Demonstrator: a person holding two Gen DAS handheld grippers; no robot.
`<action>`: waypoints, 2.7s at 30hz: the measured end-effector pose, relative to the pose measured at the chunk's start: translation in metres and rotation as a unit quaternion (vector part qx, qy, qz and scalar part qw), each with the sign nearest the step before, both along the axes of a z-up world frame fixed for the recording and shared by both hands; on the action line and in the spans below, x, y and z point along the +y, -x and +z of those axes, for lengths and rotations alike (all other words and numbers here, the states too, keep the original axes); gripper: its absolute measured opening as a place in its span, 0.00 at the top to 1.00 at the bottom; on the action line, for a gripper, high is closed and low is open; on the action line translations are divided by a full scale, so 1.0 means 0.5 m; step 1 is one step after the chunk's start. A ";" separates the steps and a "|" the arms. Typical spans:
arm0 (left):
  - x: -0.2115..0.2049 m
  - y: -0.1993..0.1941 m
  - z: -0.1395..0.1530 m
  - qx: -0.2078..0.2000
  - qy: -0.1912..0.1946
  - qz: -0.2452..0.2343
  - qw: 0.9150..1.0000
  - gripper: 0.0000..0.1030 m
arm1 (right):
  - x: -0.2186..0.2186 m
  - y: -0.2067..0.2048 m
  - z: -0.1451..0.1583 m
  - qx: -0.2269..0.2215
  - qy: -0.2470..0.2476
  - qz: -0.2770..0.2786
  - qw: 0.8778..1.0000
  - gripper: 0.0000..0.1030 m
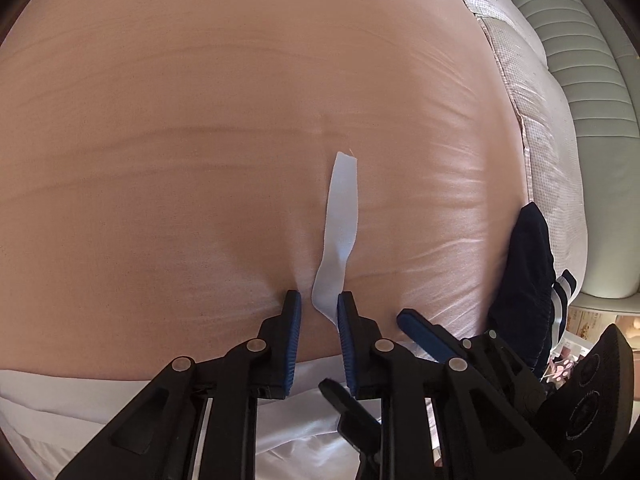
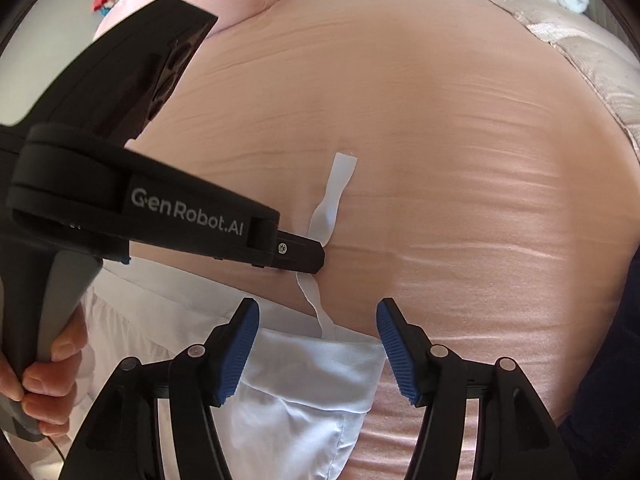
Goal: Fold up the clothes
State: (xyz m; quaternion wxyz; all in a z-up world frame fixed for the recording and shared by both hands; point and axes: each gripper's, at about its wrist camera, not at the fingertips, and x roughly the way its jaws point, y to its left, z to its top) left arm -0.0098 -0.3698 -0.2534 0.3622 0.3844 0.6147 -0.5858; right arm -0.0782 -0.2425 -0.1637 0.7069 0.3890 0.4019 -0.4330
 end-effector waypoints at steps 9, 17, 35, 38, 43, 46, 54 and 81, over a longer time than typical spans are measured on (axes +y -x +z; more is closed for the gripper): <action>0.014 -0.027 -0.008 0.027 0.013 0.011 0.999 0.86 | -0.029 -0.047 -0.002 0.079 0.007 -0.019 0.997 0.81; -0.001 -0.035 -0.023 0.101 0.000 0.053 0.993 0.86 | -0.034 -0.058 0.010 -0.062 -0.036 -0.034 0.997 0.96; 0.006 -0.024 -0.008 0.225 -0.016 0.024 0.974 0.86 | -0.039 -0.004 0.063 -0.223 -0.054 -0.020 0.973 0.96; 0.013 -0.004 -0.001 0.244 -0.024 -0.004 0.969 0.86 | -0.036 -0.011 0.068 -0.219 -0.058 0.003 0.974 0.96; 0.032 0.031 0.009 0.225 -0.019 -0.064 0.972 0.86 | -0.030 -0.023 0.072 -0.203 -0.074 0.034 0.976 0.96; 0.041 0.032 0.005 0.220 -0.021 -0.070 0.973 0.86 | -0.032 -0.020 0.072 -0.199 -0.080 0.034 0.976 0.96; 0.074 0.040 0.036 0.216 0.010 -0.112 0.970 0.86 | -0.037 -0.019 0.099 -0.174 -0.089 0.051 0.979 0.96; 0.171 0.018 0.058 0.236 -0.009 -0.176 0.956 0.86 | -0.066 -0.159 0.152 -0.050 -0.099 0.167 0.980 0.67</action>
